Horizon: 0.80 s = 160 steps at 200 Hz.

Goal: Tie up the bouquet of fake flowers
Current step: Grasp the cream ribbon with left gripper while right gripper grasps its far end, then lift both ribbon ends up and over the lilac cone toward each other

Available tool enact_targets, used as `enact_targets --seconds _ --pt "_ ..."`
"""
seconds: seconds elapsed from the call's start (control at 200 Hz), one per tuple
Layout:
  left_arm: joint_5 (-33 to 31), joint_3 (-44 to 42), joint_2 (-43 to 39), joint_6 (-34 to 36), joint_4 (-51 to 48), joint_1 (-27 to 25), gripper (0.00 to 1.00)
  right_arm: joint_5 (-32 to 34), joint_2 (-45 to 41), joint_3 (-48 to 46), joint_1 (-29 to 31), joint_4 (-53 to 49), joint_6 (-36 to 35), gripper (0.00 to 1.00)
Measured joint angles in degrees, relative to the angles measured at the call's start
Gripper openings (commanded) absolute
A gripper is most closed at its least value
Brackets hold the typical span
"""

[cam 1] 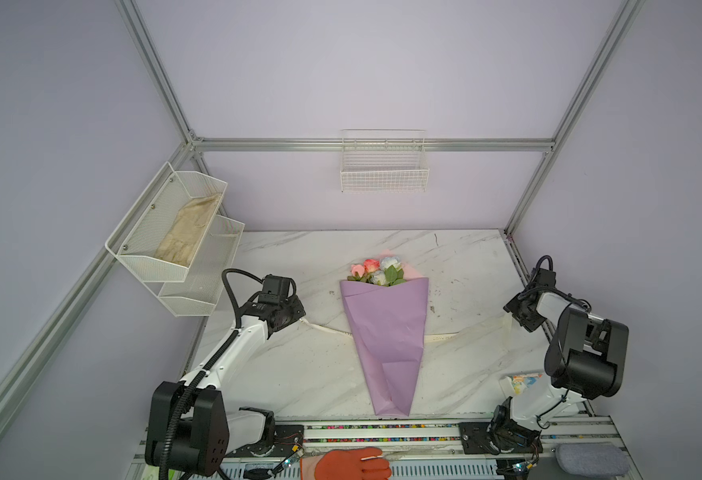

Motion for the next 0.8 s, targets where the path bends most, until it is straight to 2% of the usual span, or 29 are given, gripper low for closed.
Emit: enact_targets --seconds 0.11,0.205,0.26,0.3,0.365,0.41,0.425,0.655,0.8 --pt "-1.05 0.02 -0.24 -0.09 -0.46 0.0 0.0 -0.92 2.29 0.59 0.57 0.76 -1.46 0.48" --pt "-2.47 0.02 -0.94 -0.09 -1.09 0.35 0.0 -0.76 3.08 0.85 1.22 1.53 -2.8 0.3" --pt "-3.06 0.02 -1.4 -0.04 -1.55 0.72 0.0 -0.5 3.08 0.87 1.51 1.6 -3.39 0.22" --pt "-3.32 0.02 -1.6 -0.04 -1.92 0.94 0.0 -0.24 3.08 0.94 1.64 1.46 -3.67 0.2" --pt "-3.58 0.07 -1.75 -0.04 -2.38 1.14 0.0 0.44 2.95 1.14 1.95 1.16 -4.2 0.07" --pt "-3.63 0.07 -1.75 -0.02 -2.62 1.18 0.0 0.92 2.54 1.2 2.08 0.81 -4.24 0.06" --pt "-3.63 0.07 -1.75 -0.02 -2.73 1.18 0.0 1.07 2.14 1.22 2.1 0.57 -4.31 0.0" --pt "-2.95 0.87 -1.9 0.44 -3.72 1.29 0.0 0.98 -8.57 2.49 2.16 -2.64 -4.28 0.0" --pt "-2.8 1.14 -4.22 0.87 -3.69 1.36 0.0 -5.42 -19.23 3.23 2.6 -2.14 -3.43 0.0"
